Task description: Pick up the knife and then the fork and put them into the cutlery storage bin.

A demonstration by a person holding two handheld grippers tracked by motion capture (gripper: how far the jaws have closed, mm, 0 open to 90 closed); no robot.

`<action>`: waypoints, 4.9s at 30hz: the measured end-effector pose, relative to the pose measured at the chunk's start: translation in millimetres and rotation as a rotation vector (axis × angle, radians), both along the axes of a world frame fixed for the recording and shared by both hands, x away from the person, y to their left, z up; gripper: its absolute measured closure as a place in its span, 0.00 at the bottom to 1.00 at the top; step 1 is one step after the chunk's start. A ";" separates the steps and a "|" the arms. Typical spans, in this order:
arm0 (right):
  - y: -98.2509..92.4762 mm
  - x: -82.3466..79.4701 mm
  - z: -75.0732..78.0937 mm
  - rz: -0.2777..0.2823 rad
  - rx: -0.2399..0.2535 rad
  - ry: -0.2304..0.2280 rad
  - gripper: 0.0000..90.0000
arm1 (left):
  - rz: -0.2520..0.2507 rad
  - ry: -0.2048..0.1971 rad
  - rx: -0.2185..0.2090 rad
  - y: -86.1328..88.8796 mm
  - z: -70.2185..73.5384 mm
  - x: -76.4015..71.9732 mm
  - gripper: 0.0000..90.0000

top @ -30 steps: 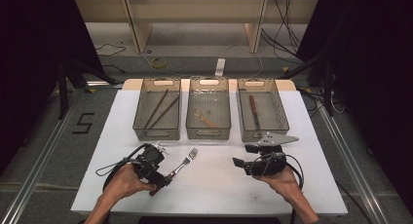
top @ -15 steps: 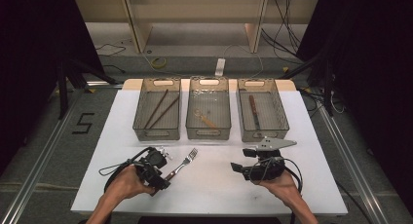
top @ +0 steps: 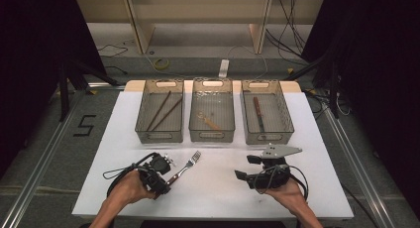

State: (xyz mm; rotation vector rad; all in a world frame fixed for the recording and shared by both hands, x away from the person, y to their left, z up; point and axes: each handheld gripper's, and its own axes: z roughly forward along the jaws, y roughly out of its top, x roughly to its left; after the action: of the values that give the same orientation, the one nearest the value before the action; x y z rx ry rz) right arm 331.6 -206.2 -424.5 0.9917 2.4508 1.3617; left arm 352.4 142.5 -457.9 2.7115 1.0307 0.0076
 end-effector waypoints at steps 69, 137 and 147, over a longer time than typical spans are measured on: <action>85.3 -38.6 -8.2 0.323 -0.371 -0.339 0.40 | -0.322 0.019 -0.114 -91.0 47.9 -3.5 0.84; 60.0 -12.9 -11.3 0.321 -0.595 -0.417 0.87 | -0.136 -0.230 -0.416 -29.0 58.3 4.7 0.25; 34.6 15.8 1.9 0.153 -0.499 -0.339 0.87 | -0.047 -0.318 -0.503 -15.2 45.3 -1.5 0.23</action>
State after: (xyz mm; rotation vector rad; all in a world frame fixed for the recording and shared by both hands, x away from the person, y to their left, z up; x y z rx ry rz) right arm 347.4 -171.6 -422.6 0.4264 2.4463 0.7959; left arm 350.9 127.3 -412.7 2.1878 0.7524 0.1463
